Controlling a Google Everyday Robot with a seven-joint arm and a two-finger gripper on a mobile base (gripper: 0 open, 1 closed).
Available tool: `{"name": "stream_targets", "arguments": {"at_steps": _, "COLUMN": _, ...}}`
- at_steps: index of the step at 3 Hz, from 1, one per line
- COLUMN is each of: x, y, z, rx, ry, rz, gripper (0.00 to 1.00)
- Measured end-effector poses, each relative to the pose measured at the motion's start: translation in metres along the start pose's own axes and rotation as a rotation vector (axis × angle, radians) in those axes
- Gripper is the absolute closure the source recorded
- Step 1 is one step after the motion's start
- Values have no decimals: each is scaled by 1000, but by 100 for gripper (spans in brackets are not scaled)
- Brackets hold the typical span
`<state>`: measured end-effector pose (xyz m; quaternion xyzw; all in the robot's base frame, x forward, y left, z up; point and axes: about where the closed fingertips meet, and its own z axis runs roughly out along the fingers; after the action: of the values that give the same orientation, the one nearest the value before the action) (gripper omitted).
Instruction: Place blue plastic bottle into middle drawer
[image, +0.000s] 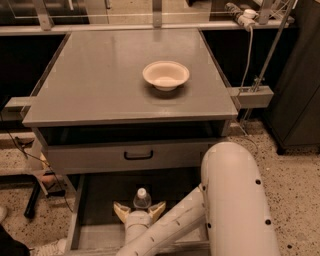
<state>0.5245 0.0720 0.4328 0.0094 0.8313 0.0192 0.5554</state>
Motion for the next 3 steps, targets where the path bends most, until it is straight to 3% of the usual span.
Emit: {"name": "stream_targets", "arguments": {"at_steps": 3, "x": -14, "y": -2, "z": -33, "rx": -29, "ry": 1, "rz": -51, "gripper": 0}}
